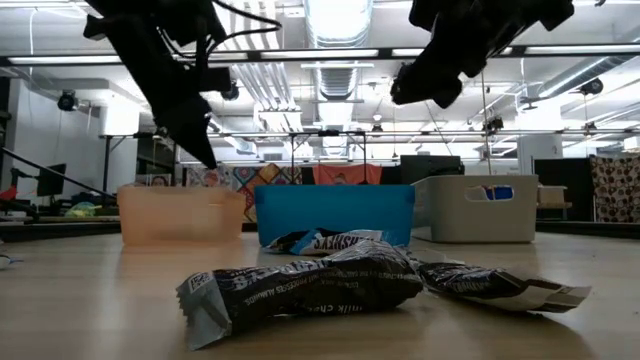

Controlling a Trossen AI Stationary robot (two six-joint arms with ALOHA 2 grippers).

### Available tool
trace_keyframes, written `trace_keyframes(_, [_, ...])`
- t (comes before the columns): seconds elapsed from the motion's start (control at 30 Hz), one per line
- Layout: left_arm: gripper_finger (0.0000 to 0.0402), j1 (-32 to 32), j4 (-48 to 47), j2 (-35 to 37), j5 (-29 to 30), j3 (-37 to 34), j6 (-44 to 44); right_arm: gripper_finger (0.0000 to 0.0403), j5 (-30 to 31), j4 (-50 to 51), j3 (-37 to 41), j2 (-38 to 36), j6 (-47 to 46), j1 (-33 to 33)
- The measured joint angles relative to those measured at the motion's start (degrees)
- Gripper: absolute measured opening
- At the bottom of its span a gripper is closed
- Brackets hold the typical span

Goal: Sort candy
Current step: Put the red candy into the gray bin

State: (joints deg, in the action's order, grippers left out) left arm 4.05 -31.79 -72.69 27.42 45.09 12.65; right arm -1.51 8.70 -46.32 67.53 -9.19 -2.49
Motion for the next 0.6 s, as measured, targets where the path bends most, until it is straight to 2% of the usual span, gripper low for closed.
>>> trace_keyframes(0.23, [0.0093, -1.97, -0.99, 0.1, -0.63, 3.35, 1.87, 0.0146, -0.11, 15.19, -3.74, 0.0, -11.55, -2.38])
trace_keyframes(0.47, [0.0093, -9.4, 4.52, 0.33, -1.5, 3.64, 1.9, 0.0144, -0.52, 34.98, -8.69, 0.09, -26.36, -5.26])
trace_keyframes(0.6, [0.0093, -13.94, 7.34, 0.33, -1.5, 3.64, 2.0, 0.0144, -3.08, 42.87, -11.37, 0.09, -34.88, -7.2])
